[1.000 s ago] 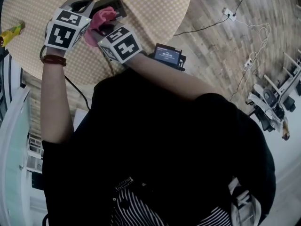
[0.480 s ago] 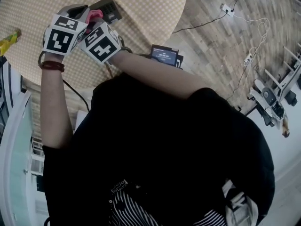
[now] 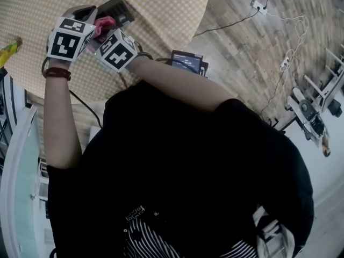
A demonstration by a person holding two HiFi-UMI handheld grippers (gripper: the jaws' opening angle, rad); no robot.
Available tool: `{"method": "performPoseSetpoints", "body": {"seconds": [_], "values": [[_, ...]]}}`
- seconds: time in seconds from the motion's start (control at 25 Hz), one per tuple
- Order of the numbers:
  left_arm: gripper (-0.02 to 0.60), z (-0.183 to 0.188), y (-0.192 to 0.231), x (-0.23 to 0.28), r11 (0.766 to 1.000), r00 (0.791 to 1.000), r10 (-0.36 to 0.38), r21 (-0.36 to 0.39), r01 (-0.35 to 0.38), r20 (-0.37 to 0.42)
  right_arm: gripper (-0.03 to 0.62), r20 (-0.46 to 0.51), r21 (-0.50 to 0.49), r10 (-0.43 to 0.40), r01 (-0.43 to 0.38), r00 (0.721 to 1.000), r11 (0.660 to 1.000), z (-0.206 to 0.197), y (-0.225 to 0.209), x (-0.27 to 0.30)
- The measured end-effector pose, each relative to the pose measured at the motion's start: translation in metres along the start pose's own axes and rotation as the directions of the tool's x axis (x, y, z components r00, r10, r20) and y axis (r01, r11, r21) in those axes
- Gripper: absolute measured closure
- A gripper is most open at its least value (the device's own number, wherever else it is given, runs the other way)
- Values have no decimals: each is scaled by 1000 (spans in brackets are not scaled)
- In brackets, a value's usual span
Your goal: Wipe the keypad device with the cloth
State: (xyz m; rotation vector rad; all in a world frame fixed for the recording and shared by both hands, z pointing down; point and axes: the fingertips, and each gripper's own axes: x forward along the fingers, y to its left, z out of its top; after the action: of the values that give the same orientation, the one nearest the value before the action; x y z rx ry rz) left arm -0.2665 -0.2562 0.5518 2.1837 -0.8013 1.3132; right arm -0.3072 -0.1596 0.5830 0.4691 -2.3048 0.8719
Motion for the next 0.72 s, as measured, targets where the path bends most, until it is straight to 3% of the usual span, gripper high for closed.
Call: {"method": "performPoseSetpoints", "body": {"seconds": [0.24,0.48,0.72], "values": [[578,-1,4,3,1000,1000,24,-8,-24,12,551,-80,-35,-7,4,997,999,-40,-2,9],[578,1,4,3,999,999,33,3,-33,8,551,-109,25,-34,37,993,999,-38,-2,6],[578,1,2,2,999,999,44,16,-44,10,551,14,59,-30,29,999,998,12,0,-7]]}}
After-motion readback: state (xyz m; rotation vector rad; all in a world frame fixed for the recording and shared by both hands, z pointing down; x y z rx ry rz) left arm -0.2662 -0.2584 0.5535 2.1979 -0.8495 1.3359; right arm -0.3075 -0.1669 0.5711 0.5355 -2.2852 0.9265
